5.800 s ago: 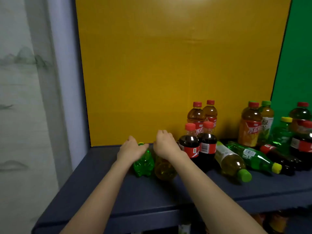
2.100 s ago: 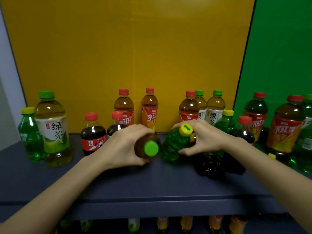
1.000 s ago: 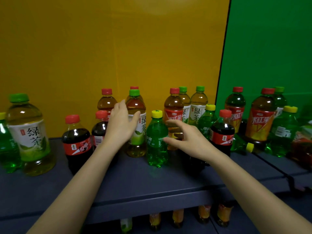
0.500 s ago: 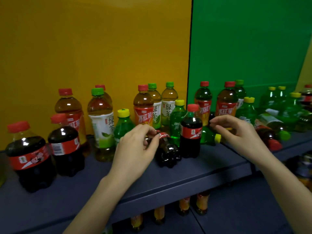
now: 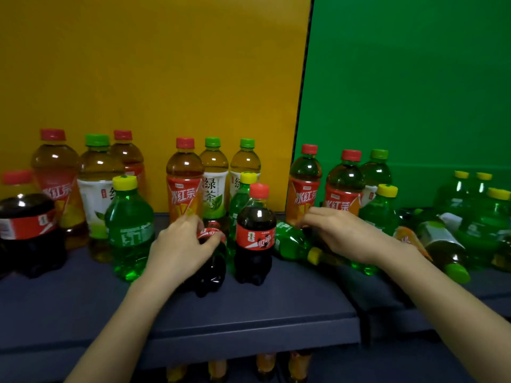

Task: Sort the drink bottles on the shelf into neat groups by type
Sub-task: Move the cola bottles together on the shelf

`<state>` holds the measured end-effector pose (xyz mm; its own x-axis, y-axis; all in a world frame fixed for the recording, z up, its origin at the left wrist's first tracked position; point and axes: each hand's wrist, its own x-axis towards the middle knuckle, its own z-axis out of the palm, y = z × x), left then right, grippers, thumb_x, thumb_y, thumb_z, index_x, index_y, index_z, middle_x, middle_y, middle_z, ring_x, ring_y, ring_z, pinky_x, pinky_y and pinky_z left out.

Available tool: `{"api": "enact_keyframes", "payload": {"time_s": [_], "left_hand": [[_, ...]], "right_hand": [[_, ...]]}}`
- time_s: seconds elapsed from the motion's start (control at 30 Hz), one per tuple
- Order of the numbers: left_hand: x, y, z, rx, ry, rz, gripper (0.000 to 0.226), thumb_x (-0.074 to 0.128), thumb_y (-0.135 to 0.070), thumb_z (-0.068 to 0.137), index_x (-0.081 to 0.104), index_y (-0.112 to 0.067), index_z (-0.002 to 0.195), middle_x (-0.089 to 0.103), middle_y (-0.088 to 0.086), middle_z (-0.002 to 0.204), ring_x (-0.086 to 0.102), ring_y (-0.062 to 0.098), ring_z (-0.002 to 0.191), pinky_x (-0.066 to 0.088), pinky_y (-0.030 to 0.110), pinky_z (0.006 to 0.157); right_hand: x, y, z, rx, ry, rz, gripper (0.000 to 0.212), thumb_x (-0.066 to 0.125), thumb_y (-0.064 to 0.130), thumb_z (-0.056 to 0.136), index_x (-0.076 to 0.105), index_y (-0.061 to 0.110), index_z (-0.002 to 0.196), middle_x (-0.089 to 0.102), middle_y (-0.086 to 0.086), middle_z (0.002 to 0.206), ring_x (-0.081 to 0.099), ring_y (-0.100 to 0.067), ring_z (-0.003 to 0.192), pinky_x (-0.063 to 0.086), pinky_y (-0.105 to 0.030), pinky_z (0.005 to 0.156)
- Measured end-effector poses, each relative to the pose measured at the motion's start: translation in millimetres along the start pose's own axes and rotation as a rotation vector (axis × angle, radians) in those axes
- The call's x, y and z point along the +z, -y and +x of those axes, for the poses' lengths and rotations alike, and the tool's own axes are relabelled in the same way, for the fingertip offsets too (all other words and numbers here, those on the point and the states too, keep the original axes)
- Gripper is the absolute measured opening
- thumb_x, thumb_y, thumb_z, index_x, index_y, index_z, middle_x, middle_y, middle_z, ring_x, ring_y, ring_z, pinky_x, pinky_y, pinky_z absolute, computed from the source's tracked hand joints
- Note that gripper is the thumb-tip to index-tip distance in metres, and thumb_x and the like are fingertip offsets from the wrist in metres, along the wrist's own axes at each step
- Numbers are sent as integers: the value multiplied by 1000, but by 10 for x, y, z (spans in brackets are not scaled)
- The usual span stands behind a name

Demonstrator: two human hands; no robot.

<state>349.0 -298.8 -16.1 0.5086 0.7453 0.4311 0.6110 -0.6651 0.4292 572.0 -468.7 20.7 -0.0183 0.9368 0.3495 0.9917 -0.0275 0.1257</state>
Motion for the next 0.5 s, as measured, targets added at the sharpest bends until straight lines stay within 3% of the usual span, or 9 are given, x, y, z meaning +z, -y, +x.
{"api": "enact_keyframes", "payload": {"time_s": [0.1, 0.2, 0.33, 0.43, 0.5], "left_hand": [[0, -56, 82, -123, 130, 67, 45, 52, -63, 80, 50, -20, 93, 60, 7, 108, 58, 30, 99, 47, 36, 81], [-24, -102, 184, -250, 270, 48, 63, 53, -68, 75, 55, -17, 111, 59, 10, 117, 57, 31, 105, 47, 33, 86], [-40, -105, 248, -321, 385, 13, 78, 59, -68, 70, 48, -17, 127, 53, 12, 128, 53, 31, 112, 43, 31, 90], [-41, -71, 242, -334, 426, -34, 80, 62, -70, 67, 48, -16, 124, 54, 10, 125, 55, 28, 109, 43, 29, 88], [-47, -53, 223, -335, 430, -70, 87, 60, -76, 54, 52, -17, 117, 58, 9, 119, 57, 26, 104, 46, 30, 88]], "right_hand": [[47, -80, 115, -148, 168, -239, 60, 47, -7, 83, 39, 17, 138, 40, -3, 141, 40, -20, 127, 48, -35, 90], [108, -161, 227, -368, 135, -372, 69, 59, -8, 74, 42, 15, 136, 47, -11, 138, 49, -27, 122, 53, -37, 80], [209, -183, 417, -569, 140, -500, 62, 63, -2, 76, 45, 16, 132, 49, -11, 135, 50, -31, 120, 54, -41, 84], [231, -184, 484, -685, 144, -528, 49, 58, 2, 79, 50, 16, 125, 53, -8, 131, 51, -29, 121, 54, -41, 85], [222, -219, 500, -688, 154, -525, 47, 57, 2, 80, 52, 17, 124, 55, -7, 130, 52, -29, 121, 56, -41, 79]]}}
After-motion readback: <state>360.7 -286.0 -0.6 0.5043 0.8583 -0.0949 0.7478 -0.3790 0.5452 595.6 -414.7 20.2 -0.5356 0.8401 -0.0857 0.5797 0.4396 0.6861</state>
